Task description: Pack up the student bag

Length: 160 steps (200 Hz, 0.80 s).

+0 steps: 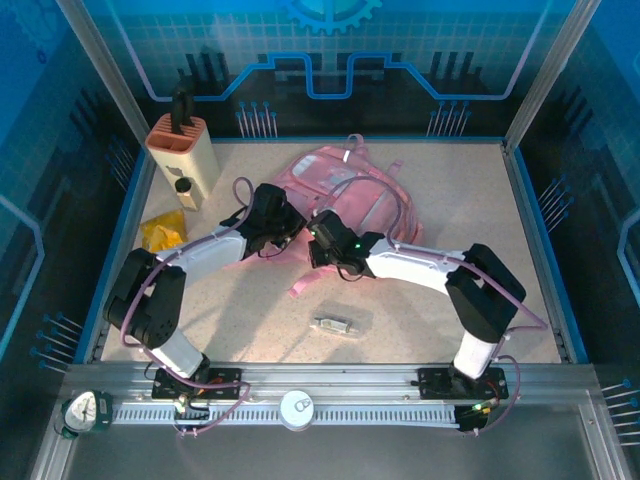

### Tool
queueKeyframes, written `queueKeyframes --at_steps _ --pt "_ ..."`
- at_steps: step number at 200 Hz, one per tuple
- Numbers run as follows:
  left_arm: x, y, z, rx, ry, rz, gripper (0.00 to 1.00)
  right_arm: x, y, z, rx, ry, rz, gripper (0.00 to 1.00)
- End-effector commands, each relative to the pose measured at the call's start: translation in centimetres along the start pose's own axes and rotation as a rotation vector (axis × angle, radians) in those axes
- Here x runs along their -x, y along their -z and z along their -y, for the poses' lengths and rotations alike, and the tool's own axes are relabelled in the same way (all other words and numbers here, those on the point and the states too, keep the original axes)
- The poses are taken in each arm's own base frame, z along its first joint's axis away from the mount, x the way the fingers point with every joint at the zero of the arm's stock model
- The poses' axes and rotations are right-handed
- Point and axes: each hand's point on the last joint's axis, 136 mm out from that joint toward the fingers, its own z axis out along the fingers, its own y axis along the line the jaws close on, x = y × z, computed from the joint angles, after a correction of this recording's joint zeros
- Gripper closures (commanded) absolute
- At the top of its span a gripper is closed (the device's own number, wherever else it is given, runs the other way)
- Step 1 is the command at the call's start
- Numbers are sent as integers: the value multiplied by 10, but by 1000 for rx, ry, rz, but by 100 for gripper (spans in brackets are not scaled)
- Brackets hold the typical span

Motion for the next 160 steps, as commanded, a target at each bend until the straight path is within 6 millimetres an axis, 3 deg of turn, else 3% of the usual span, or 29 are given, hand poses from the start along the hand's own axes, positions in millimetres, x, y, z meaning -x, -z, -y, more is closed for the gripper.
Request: queueKeyframes --at_steps 1,26,49,75,136,160 --pt "15 19 22 -85 -33 39 100 -28 12 11 -17 11 -77 100" --pt "15 18 18 -80 -31 38 100 -48 16 31 -46 1 -96 100" --pt "16 16 14 -66 -41 40 100 -54 24 49 -68 -20 -85 100" --pt "14 13 14 -79 -27 29 100 -49 22 38 -6 8 -68 100" --pt "10 15 18 -90 -39 18 100 -36 -2 30 -25 35 -79 75" --pt "9 15 18 -89 -40 13 100 -39 -10 30 -30 32 -90 72"
